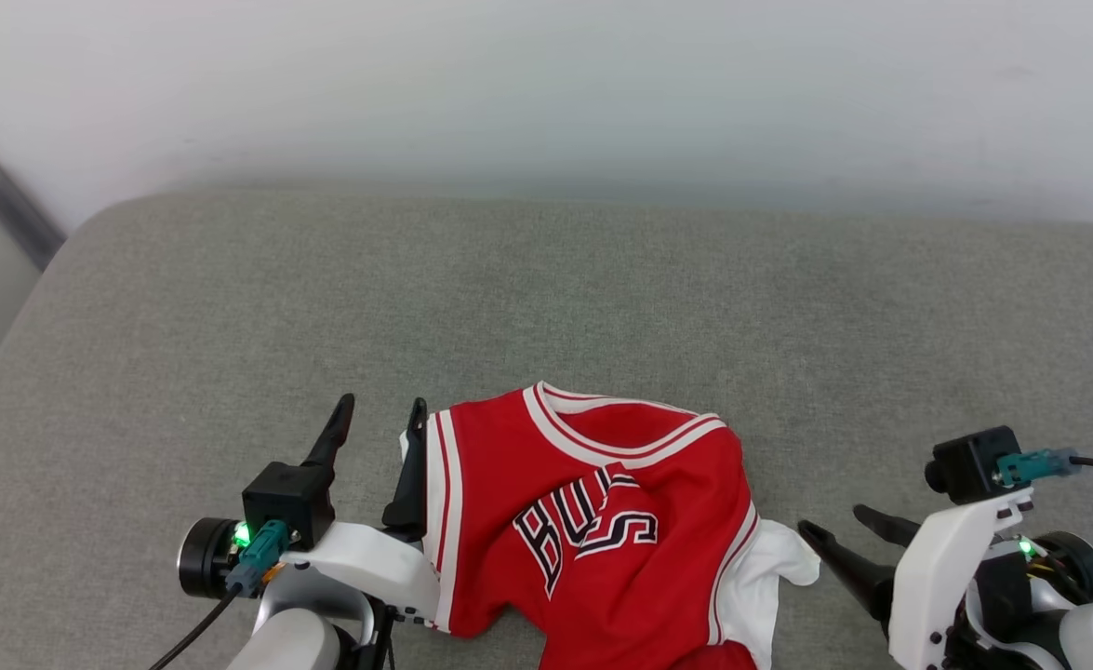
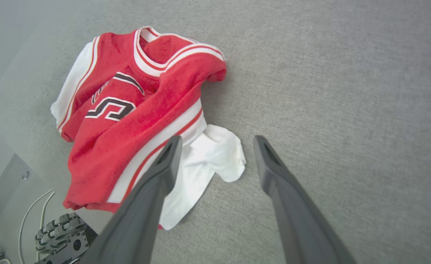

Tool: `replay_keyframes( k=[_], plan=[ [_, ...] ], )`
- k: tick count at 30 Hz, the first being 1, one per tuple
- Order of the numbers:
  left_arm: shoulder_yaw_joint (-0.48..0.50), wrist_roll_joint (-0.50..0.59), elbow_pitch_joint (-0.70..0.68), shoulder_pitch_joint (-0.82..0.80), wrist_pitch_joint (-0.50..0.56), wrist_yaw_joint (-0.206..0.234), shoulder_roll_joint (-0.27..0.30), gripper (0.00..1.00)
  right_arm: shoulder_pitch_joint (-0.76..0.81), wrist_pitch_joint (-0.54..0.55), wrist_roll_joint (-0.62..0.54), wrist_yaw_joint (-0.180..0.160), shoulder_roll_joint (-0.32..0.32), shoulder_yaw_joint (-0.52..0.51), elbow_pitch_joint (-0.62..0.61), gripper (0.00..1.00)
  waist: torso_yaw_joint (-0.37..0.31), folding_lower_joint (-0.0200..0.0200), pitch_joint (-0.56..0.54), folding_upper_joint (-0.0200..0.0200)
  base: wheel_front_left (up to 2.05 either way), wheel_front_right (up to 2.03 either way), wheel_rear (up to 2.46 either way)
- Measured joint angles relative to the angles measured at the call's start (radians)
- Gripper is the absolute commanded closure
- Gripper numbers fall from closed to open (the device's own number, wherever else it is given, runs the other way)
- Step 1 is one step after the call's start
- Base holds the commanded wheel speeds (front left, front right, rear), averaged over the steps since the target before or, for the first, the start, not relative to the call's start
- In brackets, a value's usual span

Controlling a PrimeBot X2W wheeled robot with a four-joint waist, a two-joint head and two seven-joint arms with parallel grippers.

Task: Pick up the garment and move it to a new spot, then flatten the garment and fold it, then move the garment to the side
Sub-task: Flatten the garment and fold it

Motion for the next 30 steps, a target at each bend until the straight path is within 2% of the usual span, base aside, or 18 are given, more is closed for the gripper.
replay_keyframes(
  k=[3,7,18,20,21,27,30],
  plan=[
    [-0.002,0.0,-0.004,-0.004,0.0,0.0,-0.001,0.0,0.008,0.05,-0.013,0.0,0.0,-0.029,0.028,0.0,0.0,-0.0001,0.018,0.0,0.0,0.0,0.0],
    [-0.005,0.005,-0.009,-0.027,0.0,0.0,-0.004,0.0,0.006,0.09,-0.016,0.0,0.007,-0.019,0.061,0.0,0.002,0.0,0.054,0.0,0.0,0.0,0.0],
    [-0.013,0.018,0.001,-0.064,-0.005,-0.002,-0.021,0.0,-0.069,0.083,-0.004,0.0,0.021,0.071,0.211,0.0,0.022,0.0,0.147,0.0,0.0,0.0,0.0],
    [-0.013,0.018,0.005,-0.068,-0.006,-0.002,-0.022,0.0,-0.084,0.075,0.005,0.0,0.02,0.097,0.23,0.61,0.024,0.0,0.146,0.0,0.0,0.0,0.0],
    [-0.013,0.018,0.007,-0.07,-0.006,-0.003,-0.023,0.0,-0.089,0.071,0.012,0.0,0.019,0.106,0.239,1.0,0.025,0.0,0.144,0.0,0.0,0.0,0.0],
    [-0.007,0.016,0.022,-0.069,-0.008,-0.003,-0.024,0.0,-0.109,0.009,0.024,0.0,0.016,0.131,0.251,1.0,0.02,0.0,0.114,0.0,0.0,0.0,0.0],
    [-0.004,0.012,0.025,-0.058,-0.009,-0.003,-0.021,0.0,-0.134,-0.017,0.011,0.0,-0.013,0.105,0.217,1.0,0.011,0.0,0.095,0.0,0.0,0.0,0.0]
  ],
)
